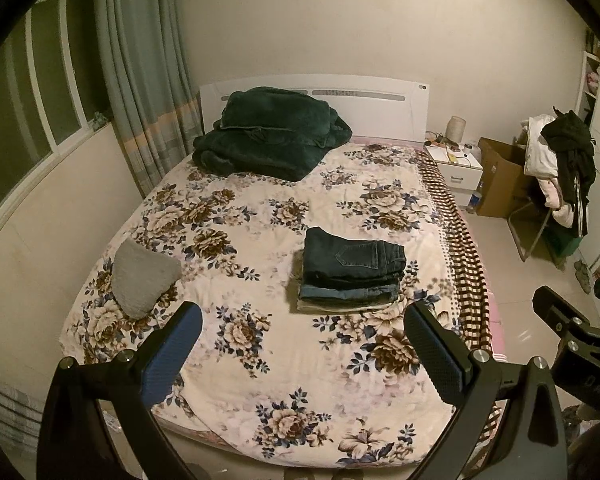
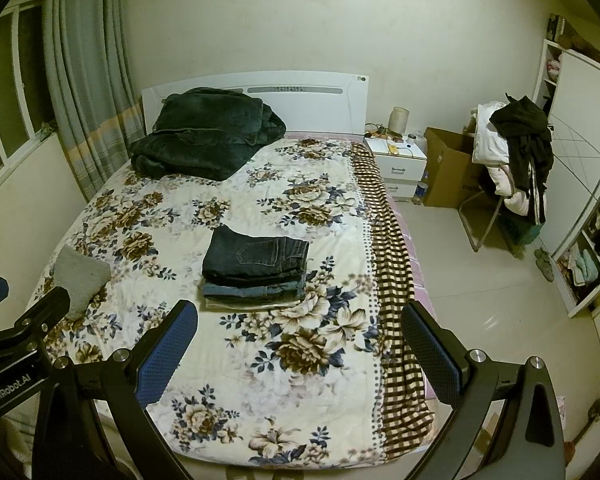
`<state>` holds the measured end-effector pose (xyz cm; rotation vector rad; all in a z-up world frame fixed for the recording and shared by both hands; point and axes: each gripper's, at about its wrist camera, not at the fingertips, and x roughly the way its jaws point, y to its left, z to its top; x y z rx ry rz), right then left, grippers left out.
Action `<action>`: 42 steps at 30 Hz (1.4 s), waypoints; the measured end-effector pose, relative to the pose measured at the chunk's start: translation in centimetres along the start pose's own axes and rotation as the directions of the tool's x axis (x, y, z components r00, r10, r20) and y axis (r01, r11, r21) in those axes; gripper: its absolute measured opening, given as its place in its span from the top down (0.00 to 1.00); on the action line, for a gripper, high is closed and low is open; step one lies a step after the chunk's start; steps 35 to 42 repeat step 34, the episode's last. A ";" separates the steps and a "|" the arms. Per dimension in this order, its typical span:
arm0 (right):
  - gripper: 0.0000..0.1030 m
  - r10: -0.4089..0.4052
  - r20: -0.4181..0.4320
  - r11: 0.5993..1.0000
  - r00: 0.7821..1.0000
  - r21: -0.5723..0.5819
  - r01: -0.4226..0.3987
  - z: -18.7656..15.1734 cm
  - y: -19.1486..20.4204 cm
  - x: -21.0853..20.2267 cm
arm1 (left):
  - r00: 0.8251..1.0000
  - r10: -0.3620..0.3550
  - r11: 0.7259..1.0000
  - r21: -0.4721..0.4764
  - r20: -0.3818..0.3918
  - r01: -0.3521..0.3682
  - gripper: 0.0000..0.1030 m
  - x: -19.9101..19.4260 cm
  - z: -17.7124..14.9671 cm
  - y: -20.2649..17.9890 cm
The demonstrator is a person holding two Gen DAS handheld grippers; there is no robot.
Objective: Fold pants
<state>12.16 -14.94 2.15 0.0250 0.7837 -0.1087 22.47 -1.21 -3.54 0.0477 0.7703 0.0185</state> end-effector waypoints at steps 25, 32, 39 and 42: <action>0.00 0.012 0.003 1.000 1.000 0.000 -0.012 0.2 0.3 -0.1 | 1.000 0.003 1.000 0.007 0.009 -0.003 0.00 -0.4 0.1 0.2; 0.00 0.009 0.001 1.000 1.000 0.000 -0.009 0.1 0.3 -0.1 | 1.000 0.003 1.000 0.007 0.012 -0.004 0.00 -0.5 0.3 0.2; 0.00 0.012 0.000 1.000 1.000 0.001 -0.012 0.2 0.5 -0.2 | 1.000 0.002 1.000 0.010 0.016 -0.002 0.00 -0.6 0.4 0.2; 0.00 0.012 0.000 1.000 1.000 0.001 -0.012 0.2 0.5 -0.2 | 1.000 0.002 1.000 0.010 0.016 -0.002 0.00 -0.6 0.4 0.2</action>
